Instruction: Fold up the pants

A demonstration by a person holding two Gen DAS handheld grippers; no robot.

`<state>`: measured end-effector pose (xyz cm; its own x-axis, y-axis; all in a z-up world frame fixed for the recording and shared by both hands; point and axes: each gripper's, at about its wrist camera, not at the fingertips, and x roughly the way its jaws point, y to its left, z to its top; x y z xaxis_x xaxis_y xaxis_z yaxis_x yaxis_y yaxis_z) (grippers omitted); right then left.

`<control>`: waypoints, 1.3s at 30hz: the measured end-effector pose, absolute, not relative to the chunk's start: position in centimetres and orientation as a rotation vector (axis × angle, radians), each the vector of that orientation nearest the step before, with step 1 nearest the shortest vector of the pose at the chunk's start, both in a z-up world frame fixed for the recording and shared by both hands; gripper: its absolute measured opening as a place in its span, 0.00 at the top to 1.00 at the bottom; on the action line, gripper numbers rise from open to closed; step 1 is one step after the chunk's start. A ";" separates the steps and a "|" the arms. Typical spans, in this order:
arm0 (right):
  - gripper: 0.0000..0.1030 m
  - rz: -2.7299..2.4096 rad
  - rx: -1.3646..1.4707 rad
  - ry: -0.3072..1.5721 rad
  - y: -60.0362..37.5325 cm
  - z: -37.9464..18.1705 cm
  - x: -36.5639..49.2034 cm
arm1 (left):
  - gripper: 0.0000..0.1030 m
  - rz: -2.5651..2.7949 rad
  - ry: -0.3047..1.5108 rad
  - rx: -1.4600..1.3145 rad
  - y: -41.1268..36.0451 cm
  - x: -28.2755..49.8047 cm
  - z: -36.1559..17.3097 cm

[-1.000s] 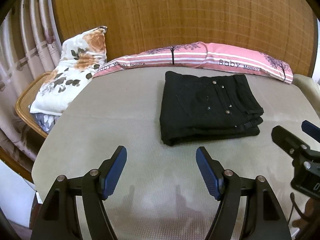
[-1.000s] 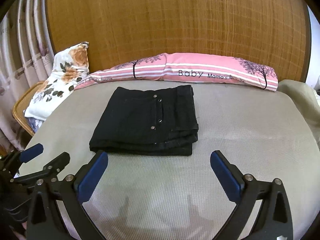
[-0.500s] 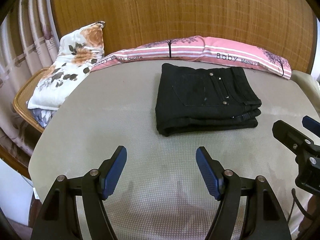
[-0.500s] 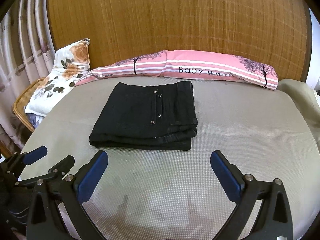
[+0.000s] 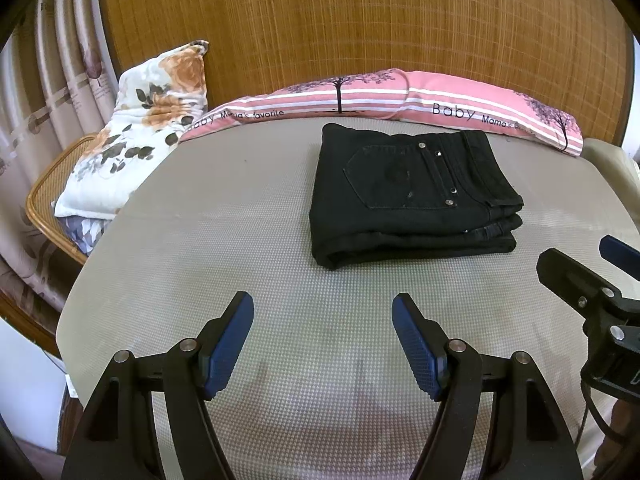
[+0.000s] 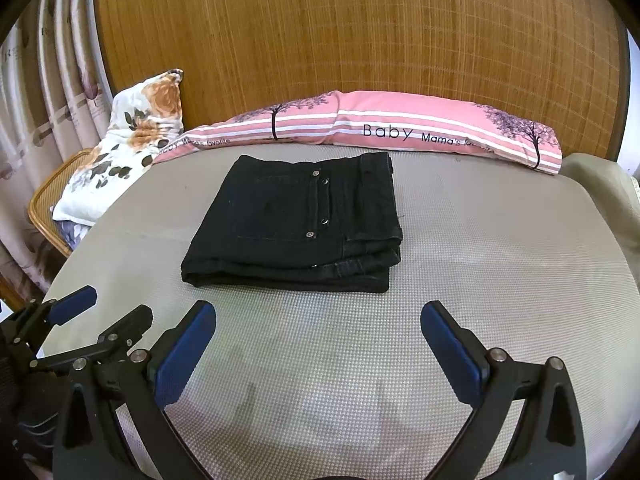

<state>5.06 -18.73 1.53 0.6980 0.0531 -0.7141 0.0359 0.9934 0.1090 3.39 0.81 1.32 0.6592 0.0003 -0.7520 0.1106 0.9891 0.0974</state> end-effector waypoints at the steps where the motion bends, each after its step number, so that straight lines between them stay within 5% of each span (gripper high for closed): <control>1: 0.01 0.009 0.117 0.800 -18.7 1.5 5.1 | 0.30 -0.063 0.850 0.140 0.7 3.4 1.3; 39: 0.01 0.007 0.130 0.824 -18.9 0.7 5.2 | 0.30 -0.083 0.855 0.139 0.3 3.4 0.6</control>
